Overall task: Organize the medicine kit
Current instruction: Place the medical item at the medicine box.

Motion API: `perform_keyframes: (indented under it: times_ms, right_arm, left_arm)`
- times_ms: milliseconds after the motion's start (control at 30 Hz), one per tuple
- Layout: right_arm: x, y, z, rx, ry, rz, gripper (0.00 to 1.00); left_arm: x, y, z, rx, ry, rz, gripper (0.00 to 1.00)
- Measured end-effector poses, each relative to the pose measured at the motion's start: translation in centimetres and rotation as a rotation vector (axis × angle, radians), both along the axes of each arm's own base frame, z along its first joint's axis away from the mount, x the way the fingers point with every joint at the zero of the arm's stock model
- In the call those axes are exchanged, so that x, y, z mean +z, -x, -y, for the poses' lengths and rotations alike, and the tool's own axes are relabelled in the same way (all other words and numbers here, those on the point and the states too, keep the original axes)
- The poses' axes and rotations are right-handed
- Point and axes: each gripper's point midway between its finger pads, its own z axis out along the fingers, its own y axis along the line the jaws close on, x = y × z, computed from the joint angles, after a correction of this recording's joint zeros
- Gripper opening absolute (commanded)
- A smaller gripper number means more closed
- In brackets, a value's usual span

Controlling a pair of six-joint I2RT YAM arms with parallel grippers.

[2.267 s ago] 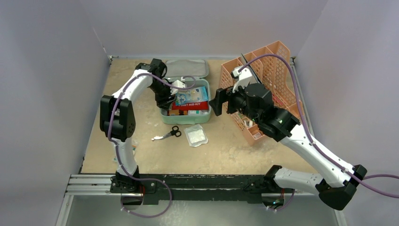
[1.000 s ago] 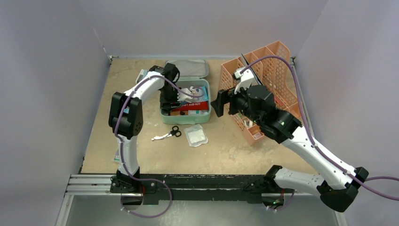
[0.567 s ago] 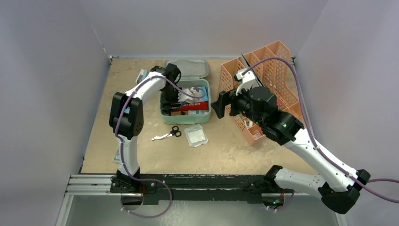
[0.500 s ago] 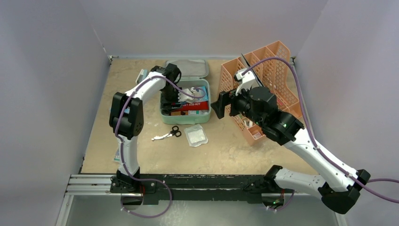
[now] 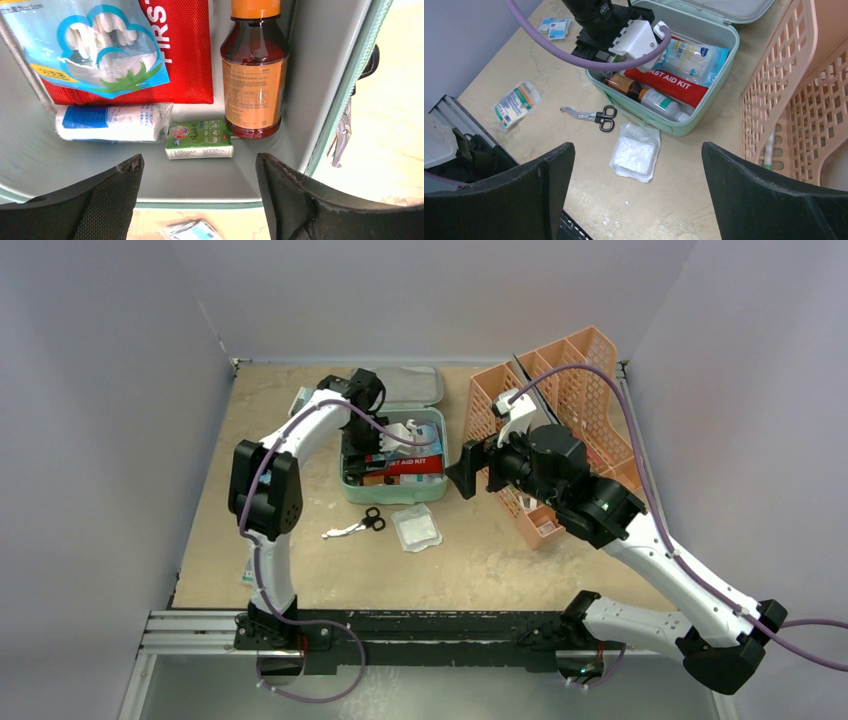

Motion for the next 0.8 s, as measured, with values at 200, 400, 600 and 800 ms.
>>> perform_keyframes:
  times_ms: [200,400,600,800]
  right_arm:
    - [0.0,0.0,0.0,0.001,0.003,0.000,0.99]
    - [-0.1,-0.1,0.0,-0.001,0.005,0.000,0.98]
    - [-0.6,-0.7,-0.6,-0.007,0.022,-0.031,0.92]
    - [-3.0,-1.1,-1.2,-0.017,0.071,-0.117,0.82]
  left_arm:
    - [2.0,-0.1,1.2,0.018,0.075,0.035,0.85]
    - [6.6,-0.8,3.2,0.102,0.229,0.146,0.87]
    - [12.6,-1.1,4.8,0.261,0.428,0.284,0.89]
    - [17.1,1.0,4.0,0.507,0.630,0.425,0.90]
